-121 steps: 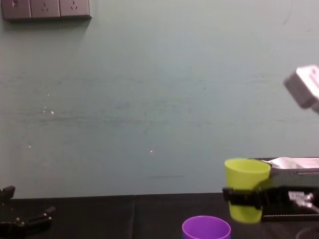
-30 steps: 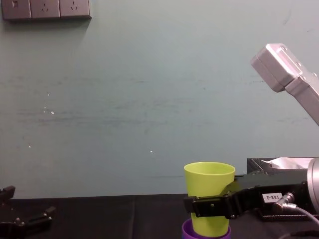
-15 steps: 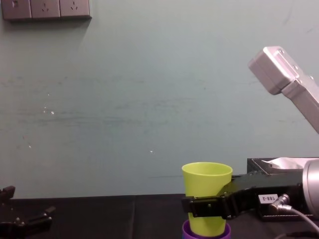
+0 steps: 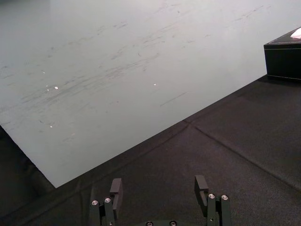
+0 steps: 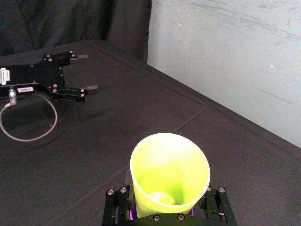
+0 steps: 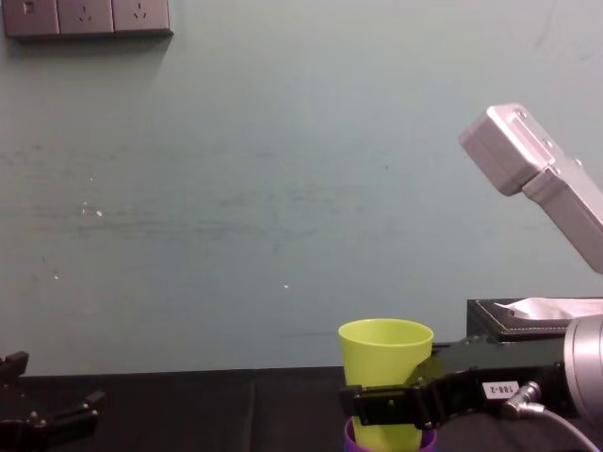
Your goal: Stack the three plastic cups sequentially using one hand.
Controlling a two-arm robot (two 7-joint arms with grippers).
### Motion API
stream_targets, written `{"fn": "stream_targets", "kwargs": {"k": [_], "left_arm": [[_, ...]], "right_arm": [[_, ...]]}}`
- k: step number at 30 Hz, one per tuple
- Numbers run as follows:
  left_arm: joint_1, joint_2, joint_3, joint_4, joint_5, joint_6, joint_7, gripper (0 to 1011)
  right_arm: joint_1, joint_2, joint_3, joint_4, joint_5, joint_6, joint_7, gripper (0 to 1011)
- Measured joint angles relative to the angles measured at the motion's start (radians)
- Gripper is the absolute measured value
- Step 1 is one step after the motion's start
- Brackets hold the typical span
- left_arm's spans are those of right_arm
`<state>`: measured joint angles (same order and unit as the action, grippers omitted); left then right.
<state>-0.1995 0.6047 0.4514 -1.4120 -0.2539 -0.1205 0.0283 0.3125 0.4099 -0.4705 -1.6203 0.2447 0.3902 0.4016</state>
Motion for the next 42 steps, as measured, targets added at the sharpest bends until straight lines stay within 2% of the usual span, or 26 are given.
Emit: {"fn": "stream_targets", "kwargs": {"k": [15,26,35,38,42], "left_arm": [[0.0,0.0,0.0,0.0,0.0,0.0,0.0,1000],[0.0,0.0,0.0,0.0,0.0,0.0,0.0,1000],[0.0,0.0,0.0,0.0,0.0,0.0,0.0,1000],[0.0,0.0,0.0,0.0,0.0,0.0,0.0,1000],[0.0,0.0,0.0,0.0,0.0,0.0,0.0,1000]], "right_arm": [[0.009,-0.009,-0.012,0.034,-0.033,-0.015,0.001,736],[0.009,-0.012,-0.012,0.04,-0.035,-0.015,0.002,736],[0.009,-0.012,-0.012,0.038,-0.034,-0.014,0.002,956],[0.009,-0.011,-0.012,0.038,-0.034,-0.014,0.002,1003],[0.008,-0.011,-0.011,0.037,-0.034,-0.013,0.002,1003]]}}
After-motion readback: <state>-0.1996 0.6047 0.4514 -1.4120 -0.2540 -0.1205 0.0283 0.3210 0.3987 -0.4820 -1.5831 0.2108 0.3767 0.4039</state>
